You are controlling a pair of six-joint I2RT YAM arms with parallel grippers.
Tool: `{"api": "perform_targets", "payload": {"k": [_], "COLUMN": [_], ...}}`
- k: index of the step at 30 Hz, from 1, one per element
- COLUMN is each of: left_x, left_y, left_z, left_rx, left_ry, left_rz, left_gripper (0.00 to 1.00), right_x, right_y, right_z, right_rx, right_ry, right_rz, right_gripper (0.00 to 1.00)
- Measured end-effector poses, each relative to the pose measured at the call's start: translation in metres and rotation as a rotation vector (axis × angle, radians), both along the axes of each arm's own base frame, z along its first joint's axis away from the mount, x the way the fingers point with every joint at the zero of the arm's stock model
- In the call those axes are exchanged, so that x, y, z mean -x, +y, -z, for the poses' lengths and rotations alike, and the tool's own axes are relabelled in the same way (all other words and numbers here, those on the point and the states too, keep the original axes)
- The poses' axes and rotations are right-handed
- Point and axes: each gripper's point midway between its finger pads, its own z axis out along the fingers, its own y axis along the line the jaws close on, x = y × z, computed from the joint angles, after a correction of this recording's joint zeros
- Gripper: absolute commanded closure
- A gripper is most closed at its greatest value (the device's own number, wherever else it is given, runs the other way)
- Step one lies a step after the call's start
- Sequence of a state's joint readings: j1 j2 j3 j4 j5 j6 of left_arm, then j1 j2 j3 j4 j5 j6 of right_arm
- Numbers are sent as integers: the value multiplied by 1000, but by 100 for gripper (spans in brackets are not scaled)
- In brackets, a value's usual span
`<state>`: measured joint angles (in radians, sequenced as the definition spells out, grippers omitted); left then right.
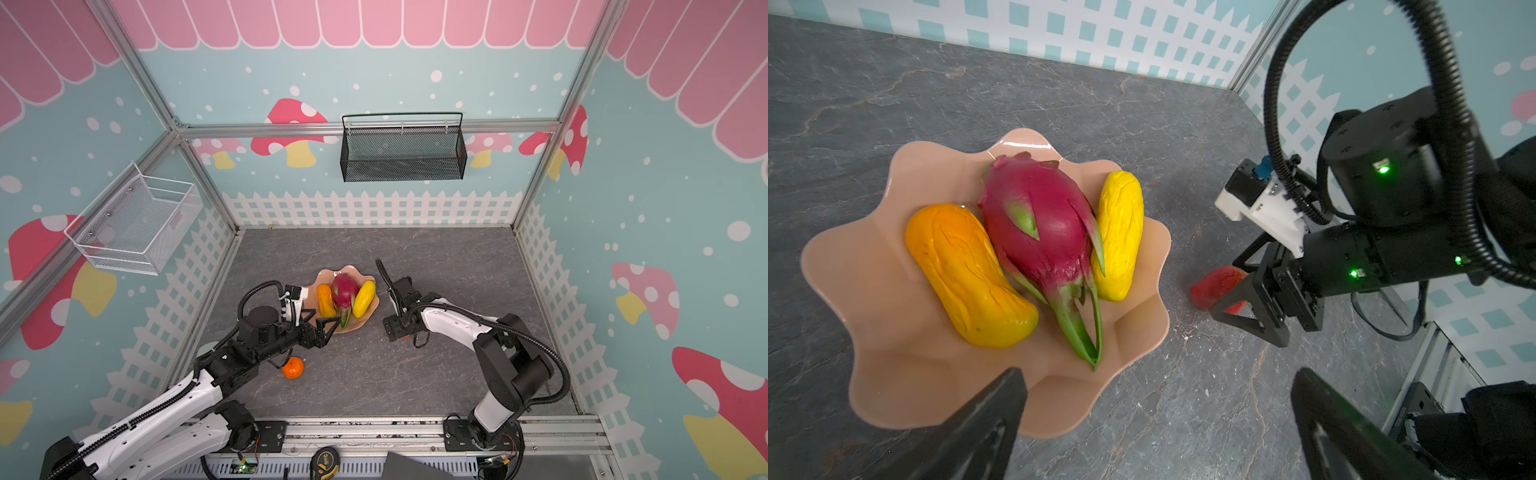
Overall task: Place and organize the fake fruits in the fruit bowl
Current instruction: 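Grasp the red strawberry with the right gripper and place it in the bowl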
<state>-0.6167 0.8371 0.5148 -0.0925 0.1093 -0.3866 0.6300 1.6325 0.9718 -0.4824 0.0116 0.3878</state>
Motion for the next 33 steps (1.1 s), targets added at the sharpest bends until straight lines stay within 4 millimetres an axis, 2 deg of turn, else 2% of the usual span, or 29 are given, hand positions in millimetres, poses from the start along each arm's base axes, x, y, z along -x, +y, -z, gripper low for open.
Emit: {"api": "perform_targets", "payload": {"k": [1,3,4,10,13,16,20,24,27,29,33], "left_x": [0,0,0,-4,-7,-9,-11,-11,-10,-9,-7], "left_y": [0,0,0,4,9,13,18,20,23,25,30], "left_z": [0,0,0,3,6,9,12,15,15,14,9], "left_rx": [0,0,0,-15,-32,-49,-63,-74,-78,-78,-79], "left_ry": [0,0,0,1,3,8,15,22,25,20,8], "left_rz": [1,0,0,-34,-62,-89,-114,-127,-136,-143,-160], "left_gripper": [0,0,0,0,0,0,0,0,0,0,0], "right_x": [0,1,1,-3,-8,-17,-24,-24,-25,-25,-22], "right_y": [0,-1,-1,3,11,30,70,110,133,143,141], "right_z": [3,7,6,-2,-19,-50,-95,-117,-112,-99,-75], "right_rx": [6,16,16,-2,-36,-104,-214,-265,-262,-244,-199], "right_ry": [6,14,13,-7,-32,-89,-175,-212,-205,-185,-133], "right_rz": [-2,-7,-5,-21,-35,-71,-176,-298,-360,-391,-407], "right_gripper": [18,39,45,48,49,49,49,49,49,49,48]}}
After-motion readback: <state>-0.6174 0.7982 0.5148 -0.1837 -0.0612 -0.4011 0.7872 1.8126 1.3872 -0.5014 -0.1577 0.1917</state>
